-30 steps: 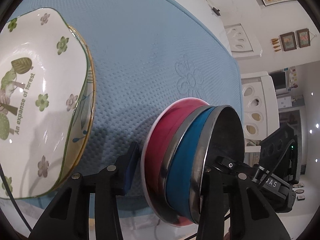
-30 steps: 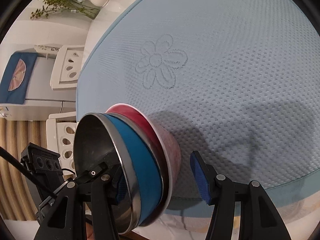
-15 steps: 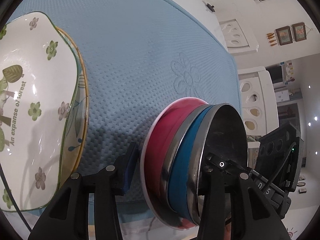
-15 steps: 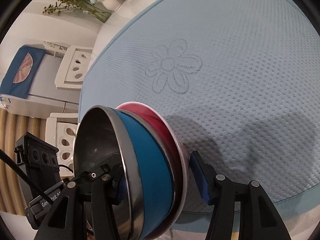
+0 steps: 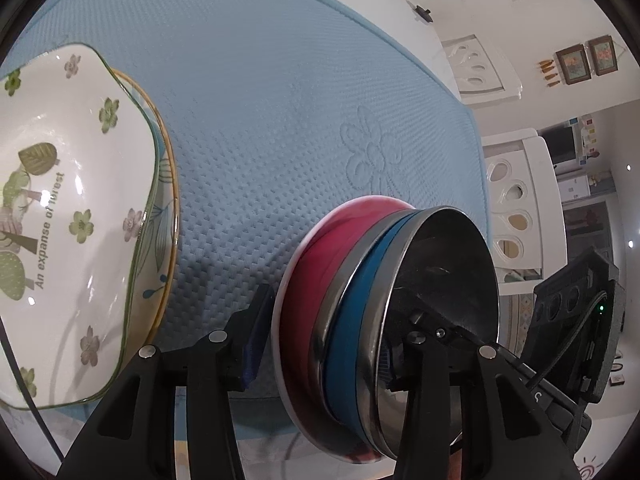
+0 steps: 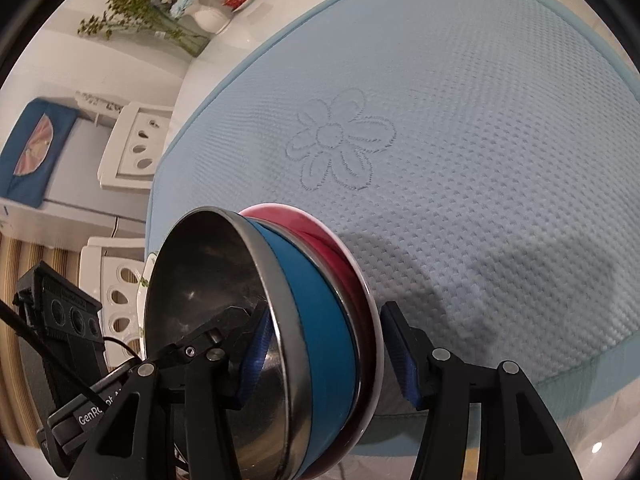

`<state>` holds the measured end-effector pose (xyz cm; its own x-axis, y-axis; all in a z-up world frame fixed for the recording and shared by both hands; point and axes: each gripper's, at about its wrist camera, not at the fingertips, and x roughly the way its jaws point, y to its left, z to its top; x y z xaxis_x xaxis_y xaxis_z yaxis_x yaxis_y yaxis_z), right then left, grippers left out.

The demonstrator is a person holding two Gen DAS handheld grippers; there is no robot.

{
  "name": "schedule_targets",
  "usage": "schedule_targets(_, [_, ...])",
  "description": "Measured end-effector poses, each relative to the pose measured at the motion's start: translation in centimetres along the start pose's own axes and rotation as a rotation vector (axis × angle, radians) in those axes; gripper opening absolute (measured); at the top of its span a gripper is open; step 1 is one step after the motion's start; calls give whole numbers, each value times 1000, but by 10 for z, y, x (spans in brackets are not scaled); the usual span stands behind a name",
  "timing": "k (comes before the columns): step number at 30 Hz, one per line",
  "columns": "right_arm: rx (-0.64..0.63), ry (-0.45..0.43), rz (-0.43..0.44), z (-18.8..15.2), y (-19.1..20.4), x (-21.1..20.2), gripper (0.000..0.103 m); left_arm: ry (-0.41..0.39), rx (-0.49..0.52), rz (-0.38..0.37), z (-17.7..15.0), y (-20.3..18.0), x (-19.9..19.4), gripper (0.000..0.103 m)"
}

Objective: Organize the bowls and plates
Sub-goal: 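Lift the nested bowls and carry them toward the plate stack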

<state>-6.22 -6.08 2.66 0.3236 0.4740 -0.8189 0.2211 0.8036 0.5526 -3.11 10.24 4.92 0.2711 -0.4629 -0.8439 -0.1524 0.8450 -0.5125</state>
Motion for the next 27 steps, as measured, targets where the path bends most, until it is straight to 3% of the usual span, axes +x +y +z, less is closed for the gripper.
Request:
schedule_targets(16, [45, -166, -64, 6, 50, -75, 54, -141, 83, -105, 11, -40, -72, 41])
schedule_targets(27, [-134, -121, -2, 15, 138, -104, 54, -355, -75, -24, 8, -38, -170, 41])
